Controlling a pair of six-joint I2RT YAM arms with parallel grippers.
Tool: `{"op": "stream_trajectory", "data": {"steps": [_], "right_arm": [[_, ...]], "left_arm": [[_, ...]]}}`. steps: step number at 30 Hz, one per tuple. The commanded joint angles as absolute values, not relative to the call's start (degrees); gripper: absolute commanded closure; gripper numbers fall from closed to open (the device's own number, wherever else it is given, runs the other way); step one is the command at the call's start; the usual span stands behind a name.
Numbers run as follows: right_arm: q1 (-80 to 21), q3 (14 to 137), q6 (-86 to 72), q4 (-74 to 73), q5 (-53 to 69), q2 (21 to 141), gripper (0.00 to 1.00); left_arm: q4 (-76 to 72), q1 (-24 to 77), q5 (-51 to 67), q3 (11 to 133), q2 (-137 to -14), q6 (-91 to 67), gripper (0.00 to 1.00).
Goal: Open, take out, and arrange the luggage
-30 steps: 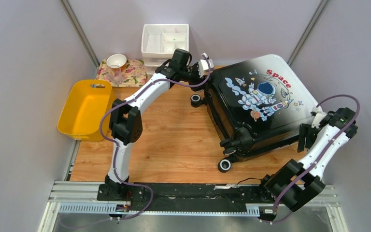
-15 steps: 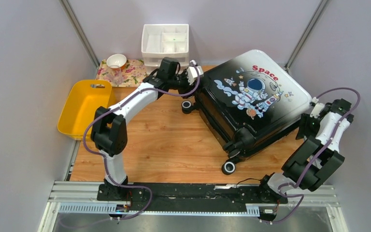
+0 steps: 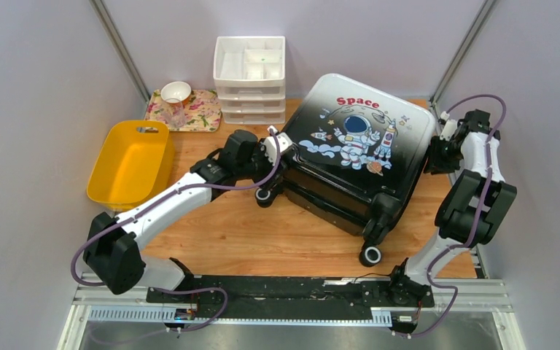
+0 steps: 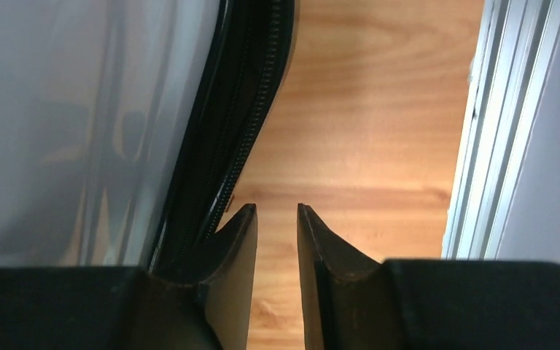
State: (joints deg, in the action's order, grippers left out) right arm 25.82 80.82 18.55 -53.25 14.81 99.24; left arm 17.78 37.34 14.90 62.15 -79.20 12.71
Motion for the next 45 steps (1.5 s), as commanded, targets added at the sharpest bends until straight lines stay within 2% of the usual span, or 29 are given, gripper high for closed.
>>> {"op": "stream_trajectory", "data": {"steps": [1,2,4,7,11,12,14,16,19,21,24,28,30,33,37,41,45], "right_arm": [[20.2,89.9,16.0,-52.1,20.3,104.8,0.66],[20.1,93.0,15.9,-53.3,20.1,106.1,0.64],[20.2,96.7,15.6,-56.0,15.1,106.6,0.58],[23.5,97.6,16.0,-58.4,10.9,105.1,0.57],[31.4,96.6,15.8,-61.3,14.7,102.9,0.55],[32.2,95.8,15.9,-61.7,14.9,102.0,0.53],[33.5,93.6,16.3,-61.4,14.1,100.7,0.50],[33.7,89.3,16.2,-59.4,12.7,98.6,0.42],[33.7,84.1,14.4,-56.6,10.2,95.9,0.39],[33.6,82.8,13.3,-56.3,9.5,95.2,0.39],[33.3,81.2,12.8,-57.0,9.3,96.1,0.44],[32.3,79.0,12.3,-56.1,9.6,97.2,0.49],[30.9,77.7,12.2,-55.5,10.6,97.6,0.54],[28.1,76.6,12.1,-54.7,12.5,99.0,0.57],[25.4,77.6,12.7,-52.5,18.1,100.7,0.59],[21.5,81.6,13.3,-51.2,25.0,104.1,0.60],[17.3,89.0,13.5,-51.1,31.7,110.1,0.59]], "left_arm": [[22.6,49.7,32.0,60.5,-79.7,2.7,0.58],[23.5,49.7,30.9,61.1,-79.8,0.9,0.46],[25.7,49.7,25.3,63.8,-79.2,-1.4,0.41],[27.1,48.2,20.1,64.7,-74.8,-0.3,0.38],[25.8,43.6,22.9,63.2,-67.7,-0.1,0.30],[25.8,43.2,25.1,63.5,-65.8,0.0,0.29],[25.1,42.6,26.1,63.8,-64.6,-0.1,0.22],[25.2,42.7,26.2,65.9,-64.3,0.8,0.20],[24.3,42.7,21.9,68.7,-65.0,-4.2,0.19],[24.2,42.6,12.4,70.5,-65.6,-8.6,0.18],[23.5,40.4,0.8,70.3,-67.5,-9.1,0.21],[19.7,28.5,1.0,71.1,-73.6,-11.5,0.43],[18.7,26.1,3.2,73.1,-78.5,-10.5,0.49],[15.0,25.1,5.3,72.3,-82.7,-6.4,0.52],[6.7,25.7,16.9,66.7,-83.8,-2.9,0.53],[9.6,28.5,26.2,66.1,-86.2,-0.2,0.55],[8.1,34.8,29.7,61.8,-85.1,0.0,0.55]]}}
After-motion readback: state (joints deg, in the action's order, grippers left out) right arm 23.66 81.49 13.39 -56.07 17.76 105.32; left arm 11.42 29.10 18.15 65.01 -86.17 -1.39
